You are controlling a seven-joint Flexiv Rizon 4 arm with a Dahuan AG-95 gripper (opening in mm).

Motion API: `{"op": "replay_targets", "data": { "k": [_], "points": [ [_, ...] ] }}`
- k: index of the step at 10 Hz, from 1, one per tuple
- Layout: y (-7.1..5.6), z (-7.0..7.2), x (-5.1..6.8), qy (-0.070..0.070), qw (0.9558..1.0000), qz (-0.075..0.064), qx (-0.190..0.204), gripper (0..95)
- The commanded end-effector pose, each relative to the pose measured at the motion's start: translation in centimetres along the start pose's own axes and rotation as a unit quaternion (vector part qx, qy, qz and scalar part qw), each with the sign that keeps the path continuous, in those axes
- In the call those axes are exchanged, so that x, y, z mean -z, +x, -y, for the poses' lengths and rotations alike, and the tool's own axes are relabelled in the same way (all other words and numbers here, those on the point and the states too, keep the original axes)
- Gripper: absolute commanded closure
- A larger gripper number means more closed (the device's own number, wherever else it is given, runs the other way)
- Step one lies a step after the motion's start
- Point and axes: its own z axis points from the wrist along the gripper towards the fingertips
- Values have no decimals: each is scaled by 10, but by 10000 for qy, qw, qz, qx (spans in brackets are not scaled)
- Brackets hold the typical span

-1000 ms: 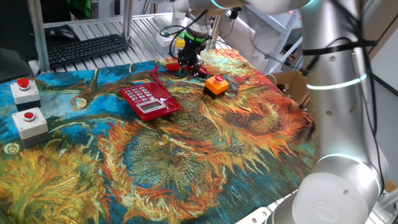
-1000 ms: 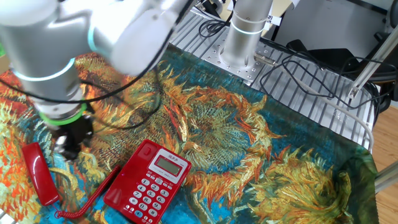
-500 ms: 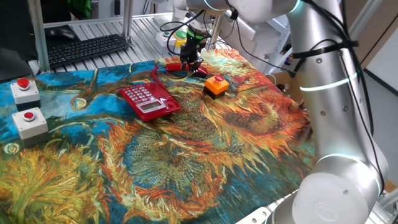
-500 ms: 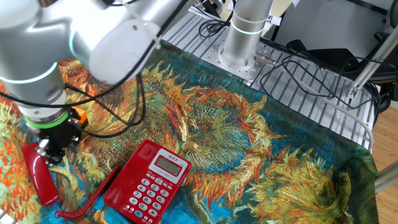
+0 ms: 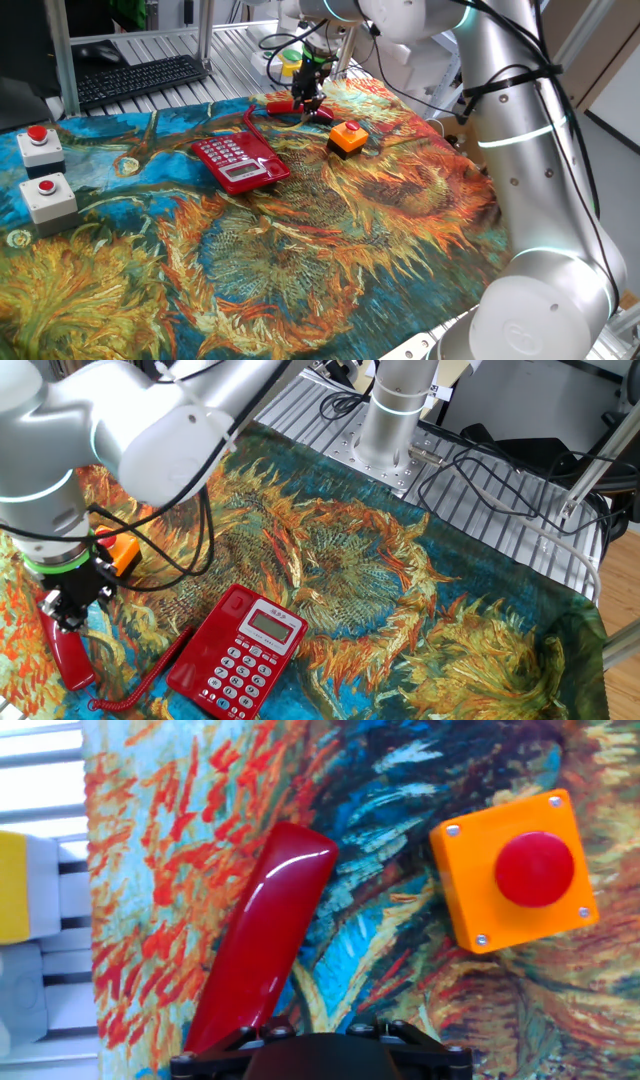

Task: Place the handset of the telephone on the corresponding phone cradle

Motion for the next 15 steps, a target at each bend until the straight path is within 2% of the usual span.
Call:
{"op": "replay_targets", "data": {
  "k": [1,3,4,5,6,7,9,10,15],
  "points": [
    [-1,0,-2,-5,9999,11,-123,570],
    [-2,0,-2,25,9999,17,146,570],
    [-3,0,-1,42,9999,11,110,570],
    [-3,0,-1,85,9999,-67,126,570],
    [-3,0,-1,168,9993,-289,145,570],
    [-3,0,-1,185,9991,-365,141,570],
    [-3,0,-1,208,9991,-342,123,570],
    [-3,0,-1,245,9994,-225,-41,570],
    [-3,0,-1,304,9993,-223,4,570]
  ]
}}
